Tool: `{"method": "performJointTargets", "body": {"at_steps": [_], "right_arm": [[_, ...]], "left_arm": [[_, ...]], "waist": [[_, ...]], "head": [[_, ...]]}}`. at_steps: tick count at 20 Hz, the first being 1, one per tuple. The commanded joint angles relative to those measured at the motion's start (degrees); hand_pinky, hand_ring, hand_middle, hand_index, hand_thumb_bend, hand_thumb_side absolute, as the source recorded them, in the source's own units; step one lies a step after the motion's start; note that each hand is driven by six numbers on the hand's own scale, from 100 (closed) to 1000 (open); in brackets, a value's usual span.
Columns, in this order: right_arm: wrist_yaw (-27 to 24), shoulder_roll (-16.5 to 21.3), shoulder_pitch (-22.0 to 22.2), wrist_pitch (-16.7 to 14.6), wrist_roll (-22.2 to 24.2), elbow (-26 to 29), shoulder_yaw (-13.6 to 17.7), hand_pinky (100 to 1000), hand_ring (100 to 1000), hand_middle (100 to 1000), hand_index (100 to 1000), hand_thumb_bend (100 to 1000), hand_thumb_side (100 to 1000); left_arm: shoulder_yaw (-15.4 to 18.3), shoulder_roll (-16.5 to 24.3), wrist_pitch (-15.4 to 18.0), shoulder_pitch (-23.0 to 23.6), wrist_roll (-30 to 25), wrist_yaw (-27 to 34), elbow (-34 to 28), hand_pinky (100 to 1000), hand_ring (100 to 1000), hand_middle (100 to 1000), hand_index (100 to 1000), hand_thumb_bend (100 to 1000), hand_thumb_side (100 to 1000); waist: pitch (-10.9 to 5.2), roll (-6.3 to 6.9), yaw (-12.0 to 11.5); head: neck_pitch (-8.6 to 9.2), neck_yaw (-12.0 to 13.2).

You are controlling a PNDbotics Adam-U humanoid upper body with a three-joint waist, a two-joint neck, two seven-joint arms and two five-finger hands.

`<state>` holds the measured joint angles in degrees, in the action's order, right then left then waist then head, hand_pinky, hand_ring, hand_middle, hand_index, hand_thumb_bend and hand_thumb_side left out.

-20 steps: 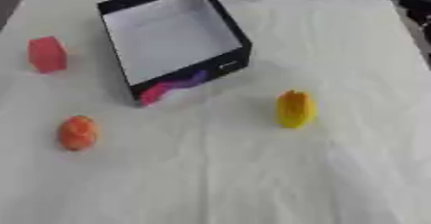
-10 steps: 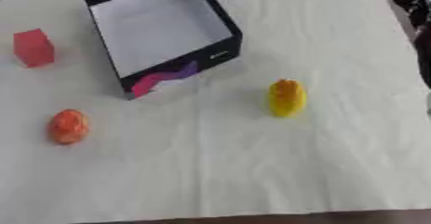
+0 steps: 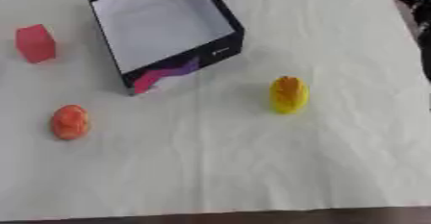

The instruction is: Pick up objects on the table and place them in the box.

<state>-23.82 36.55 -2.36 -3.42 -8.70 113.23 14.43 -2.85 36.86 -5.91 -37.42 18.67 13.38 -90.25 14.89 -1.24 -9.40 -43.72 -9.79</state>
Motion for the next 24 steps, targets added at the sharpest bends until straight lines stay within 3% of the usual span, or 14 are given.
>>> {"method": "performJointTargets", "body": {"at_steps": [1, 5, 10, 17, 24], "right_arm": [[0.60, 1.94, 0.13, -0.56, 0.17, 1.36, 0.26, 946, 813, 792, 886, 100, 691], [1.00, 2.31, 0.15, -0.55, 0.56, 1.36, -0.16, 947, 813, 796, 885, 100, 688], [1.41, 2.50, -0.12, -0.35, 0.97, 1.36, -0.55, 947, 811, 799, 885, 100, 688], [1.84, 2.36, -0.72, -0.15, 1.25, 1.36, -1.01, 948, 810, 796, 884, 100, 693], [1.97, 2.33, -2.05, 0.56, 1.98, 1.36, -1.82, 949, 808, 795, 884, 100, 698]], "left_arm": [[-1.68, 7.24, -2.69, -4.71, -7.47, -6.70, 1.43, 767, 758, 845, 855, 460, 562], [-5.34, 12.16, -5.17, -12.08, -25.64, -20.96, 8.36, 795, 792, 850, 877, 527, 543], [-7.17, 11.35, -3.15, -18.82, -44.59, -37.34, 19.78, 821, 828, 854, 891, 608, 477], [-8.42, 6.00, 1.75, -25.25, -58.85, -48.12, 31.01, 849, 858, 853, 890, 712, 408], [-10.12, 0.90, 6.51, -29.51, -64.61, -55.57, 38.13, 861, 872, 853, 883, 775, 310]], "waist": [[-0.17, -0.10, 0.19], [-0.21, 0.45, 0.23], [0.04, 0.71, 0.47], [0.75, 0.75, 0.90], [1.37, 0.92, 1.39]], "head": [[-0.40, 0.28], [-0.40, 0.35], [-0.40, 0.24], [-0.32, 0.50], [0.42, 1.23]]}}
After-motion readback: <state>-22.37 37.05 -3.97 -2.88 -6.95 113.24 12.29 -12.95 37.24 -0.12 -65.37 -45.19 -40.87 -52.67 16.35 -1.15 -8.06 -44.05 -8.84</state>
